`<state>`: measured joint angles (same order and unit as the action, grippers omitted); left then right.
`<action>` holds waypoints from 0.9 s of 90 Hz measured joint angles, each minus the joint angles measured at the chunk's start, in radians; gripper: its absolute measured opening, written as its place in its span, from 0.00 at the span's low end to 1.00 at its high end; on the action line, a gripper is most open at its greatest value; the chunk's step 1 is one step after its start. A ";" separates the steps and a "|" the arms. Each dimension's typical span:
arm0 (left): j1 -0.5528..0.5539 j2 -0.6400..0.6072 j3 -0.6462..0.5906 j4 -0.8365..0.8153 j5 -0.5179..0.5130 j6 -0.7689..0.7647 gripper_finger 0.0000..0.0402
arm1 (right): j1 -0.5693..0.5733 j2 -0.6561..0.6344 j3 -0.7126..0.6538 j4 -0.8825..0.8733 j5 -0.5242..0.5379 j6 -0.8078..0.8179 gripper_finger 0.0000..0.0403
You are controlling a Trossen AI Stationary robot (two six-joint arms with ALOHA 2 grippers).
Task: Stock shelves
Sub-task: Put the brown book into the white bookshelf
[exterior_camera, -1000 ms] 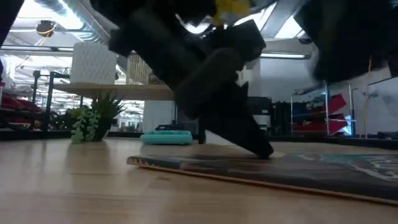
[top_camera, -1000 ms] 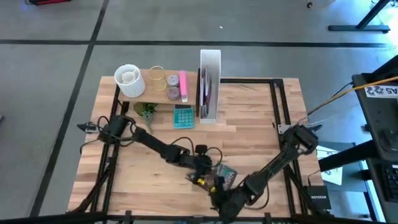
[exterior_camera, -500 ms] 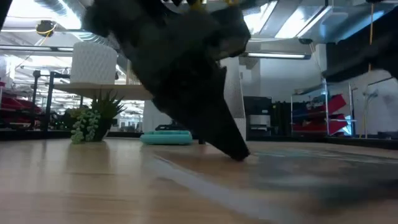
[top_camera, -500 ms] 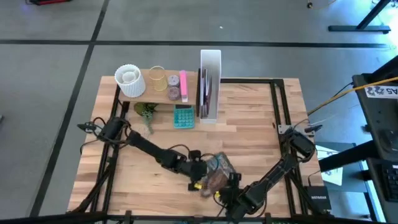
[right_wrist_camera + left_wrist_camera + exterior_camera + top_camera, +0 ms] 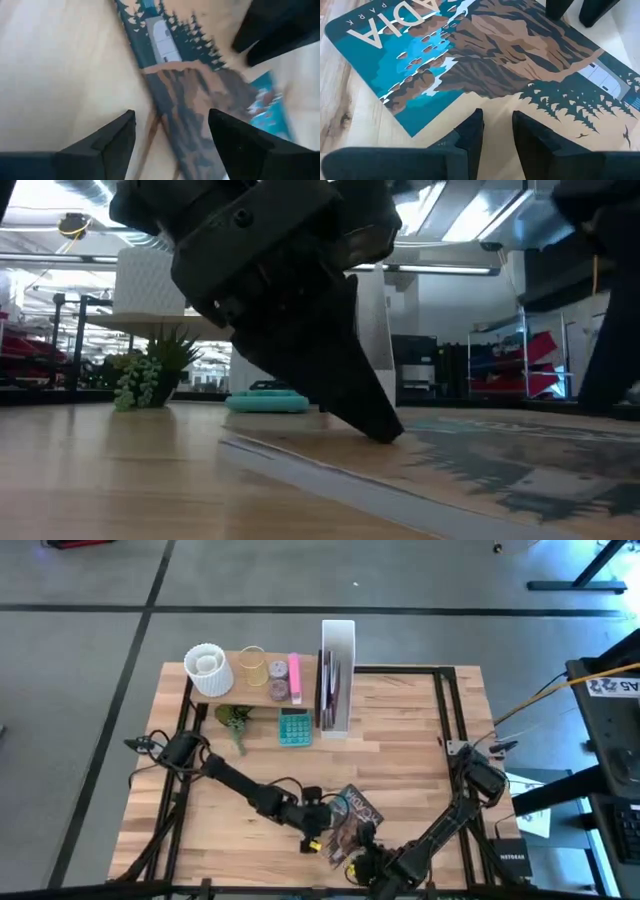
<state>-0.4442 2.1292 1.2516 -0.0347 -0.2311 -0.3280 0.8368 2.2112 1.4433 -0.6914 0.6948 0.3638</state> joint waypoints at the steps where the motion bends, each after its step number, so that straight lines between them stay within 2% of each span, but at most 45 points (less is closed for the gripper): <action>1: 0.000 0.000 0.000 0.000 0.000 0.000 0.22 | 0.000 0.004 0.000 0.002 0.016 -0.003 0.59; 11: 0.003 0.010 -0.001 0.001 0.002 0.002 0.22 | -0.002 0.033 0.000 0.014 0.156 -0.013 0.59; 39: 0.010 0.029 0.000 0.045 0.028 -0.002 0.22 | -0.003 0.042 0.064 -0.059 0.220 -0.024 0.59; 47: 0.010 0.031 0.000 0.055 0.034 -0.004 0.22 | -0.004 0.046 0.103 -0.104 0.271 -0.025 0.59; 52: 0.010 0.031 0.000 0.054 0.038 -0.007 0.22 | -0.011 0.052 0.132 -0.142 0.343 -0.030 0.59; 67: 0.008 0.032 0.001 0.070 0.056 -0.009 0.22 | -0.016 0.052 0.172 -0.170 0.321 -0.029 0.59; 74: 0.007 0.032 0.001 0.071 0.056 -0.009 0.22 | -0.018 0.051 0.177 -0.164 0.256 -0.021 0.58; 81: 0.006 0.032 0.001 0.071 0.055 -0.009 0.22 | -0.022 0.051 0.177 -0.162 0.152 0.029 0.53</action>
<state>-0.4380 2.1612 1.2522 0.0366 -0.1757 -0.3367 0.8145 2.2620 1.6203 -0.8533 0.8467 0.3925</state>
